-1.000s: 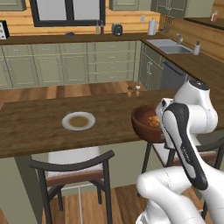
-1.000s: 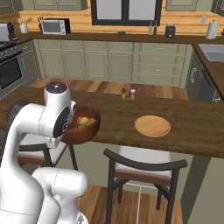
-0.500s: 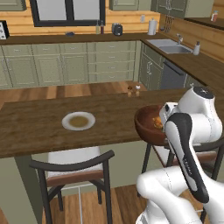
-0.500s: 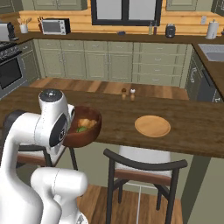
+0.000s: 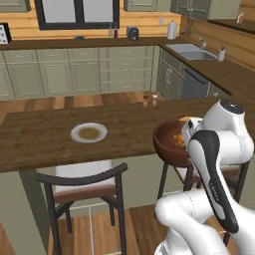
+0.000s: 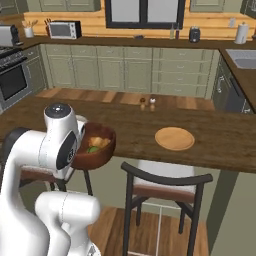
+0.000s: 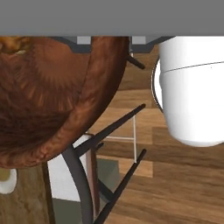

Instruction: Pick the chicken drumstick and lime from their plates and place them in the bowl. Then put the bowl in the fridge.

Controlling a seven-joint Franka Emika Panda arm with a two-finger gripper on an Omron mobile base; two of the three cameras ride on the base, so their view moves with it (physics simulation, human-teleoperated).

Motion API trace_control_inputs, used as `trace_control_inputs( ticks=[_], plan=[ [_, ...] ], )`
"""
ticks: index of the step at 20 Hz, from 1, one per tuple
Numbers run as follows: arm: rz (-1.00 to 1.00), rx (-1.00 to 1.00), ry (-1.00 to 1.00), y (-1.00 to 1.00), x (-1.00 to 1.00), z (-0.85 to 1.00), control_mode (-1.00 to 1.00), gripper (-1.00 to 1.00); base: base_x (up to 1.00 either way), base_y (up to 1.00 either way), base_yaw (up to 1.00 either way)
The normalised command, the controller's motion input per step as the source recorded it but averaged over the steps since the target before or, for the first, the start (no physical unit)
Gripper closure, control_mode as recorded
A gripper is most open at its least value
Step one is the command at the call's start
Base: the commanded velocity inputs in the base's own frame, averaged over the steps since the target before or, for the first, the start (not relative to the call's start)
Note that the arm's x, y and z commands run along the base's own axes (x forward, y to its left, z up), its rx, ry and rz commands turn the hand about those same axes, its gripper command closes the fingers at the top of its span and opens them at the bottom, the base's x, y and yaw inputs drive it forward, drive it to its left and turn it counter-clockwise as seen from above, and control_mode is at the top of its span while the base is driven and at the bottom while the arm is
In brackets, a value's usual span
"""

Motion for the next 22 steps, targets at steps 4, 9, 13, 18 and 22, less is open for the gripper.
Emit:
trace_control_inputs(
  ticks=[4,9,13,18,22],
  plan=[
    [0.00,0.00,0.00,0.00,0.00,0.00,1.00,1.00,-0.80,0.30,0.00],
    [0.00,0.00,0.00,0.00,0.00,0.00,1.00,1.00,-0.23,0.95,0.03],
    [0.00,0.00,0.00,0.00,0.00,0.00,1.00,1.00,0.00,1.00,0.00],
    [0.00,0.00,0.00,0.00,0.00,0.00,1.00,1.00,0.00,1.00,0.00],
    [0.00,0.00,0.00,0.00,0.00,0.00,1.00,1.00,0.00,1.00,-0.04]
  ],
)
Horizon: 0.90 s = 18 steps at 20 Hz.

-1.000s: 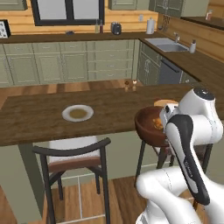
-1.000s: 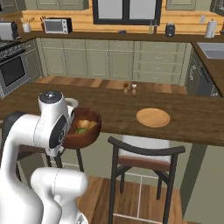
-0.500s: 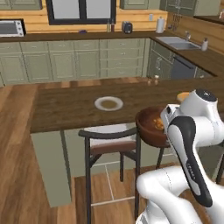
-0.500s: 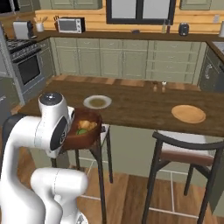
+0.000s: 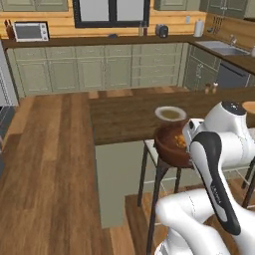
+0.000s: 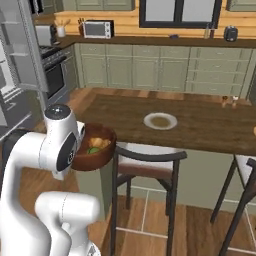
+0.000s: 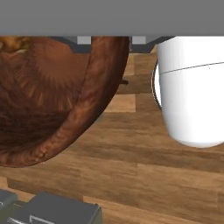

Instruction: Pick the chicken drumstick and lime from their plates and place them in the bowl. Then put the bowl in the fridge.

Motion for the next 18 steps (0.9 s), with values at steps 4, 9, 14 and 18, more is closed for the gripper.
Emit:
trace_control_inputs(
  ticks=[4,9,14,18],
  plan=[
    [0.00,0.00,0.00,0.00,0.00,0.00,1.00,1.00,0.10,1.00,-0.07],
    [0.00,0.00,0.00,0.00,0.00,0.00,1.00,1.00,0.21,1.00,-0.10],
    [0.00,0.00,0.00,0.00,0.00,0.00,1.00,1.00,0.29,0.89,-0.09],
    [0.00,0.00,0.00,0.00,0.00,0.00,1.00,1.00,0.55,0.47,-0.02]
  ],
)
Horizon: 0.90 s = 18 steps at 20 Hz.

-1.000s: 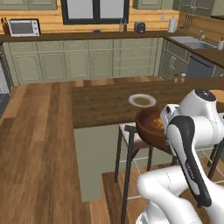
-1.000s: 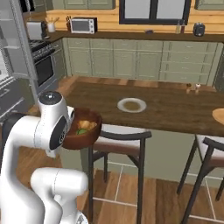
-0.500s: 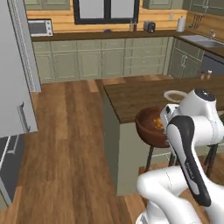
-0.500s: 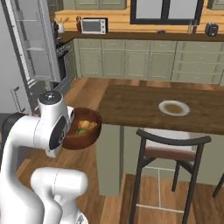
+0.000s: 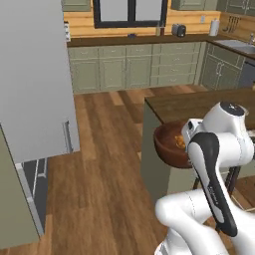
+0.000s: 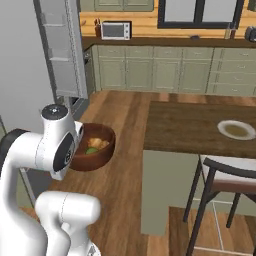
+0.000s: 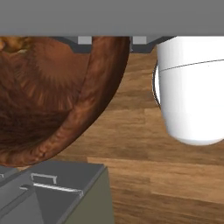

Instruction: Pick the chicken drumstick and lime from their plates and place them in the bowl. Then put the bowl in the fridge.

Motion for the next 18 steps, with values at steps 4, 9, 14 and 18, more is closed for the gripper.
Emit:
trace_control_inputs(
  ticks=[4,9,14,18],
  plan=[
    [0.00,0.00,0.00,0.00,0.00,0.00,1.00,1.00,0.87,0.26,0.00],
    [0.00,0.00,0.00,0.00,0.00,0.00,1.00,1.00,0.62,0.46,0.00],
    [0.00,0.00,0.00,0.00,0.00,0.00,1.00,1.00,0.52,0.20,0.03],
    [0.00,0.00,0.00,0.00,0.00,0.00,1.00,1.00,0.86,0.00,0.06]
  ],
)
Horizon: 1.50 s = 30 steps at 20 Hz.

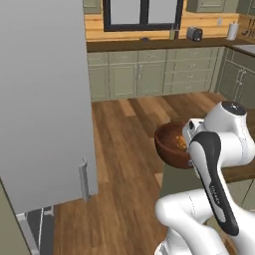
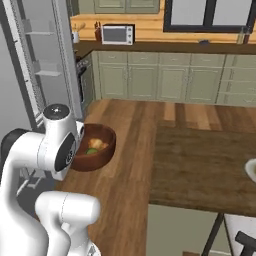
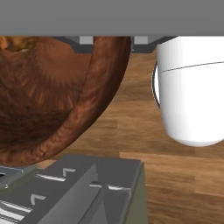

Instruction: Pick the chicken drumstick and lime from their plates and place them in the bowl. Then put the bowl in the fridge.

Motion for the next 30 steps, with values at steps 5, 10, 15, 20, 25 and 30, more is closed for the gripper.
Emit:
trace_control_inputs(
  ticks=[5,10,15,20,25,30],
  plan=[
    [0.00,0.00,0.00,0.00,0.00,0.00,1.00,1.00,0.92,0.00,0.03],
    [0.00,0.00,0.00,0.00,0.00,0.00,1.00,1.00,0.68,0.00,0.09],
    [0.00,0.00,0.00,0.00,0.00,0.00,1.00,1.00,0.75,0.00,0.24],
    [0.00,0.00,0.00,0.00,0.00,0.00,1.00,1.00,0.86,-0.18,0.31],
    [0.00,0.00,0.00,0.00,0.00,0.00,1.00,1.00,0.59,-0.16,0.37],
    [0.00,0.00,0.00,0.00,0.00,0.00,1.00,1.00,-0.11,0.00,0.60]
  ],
)
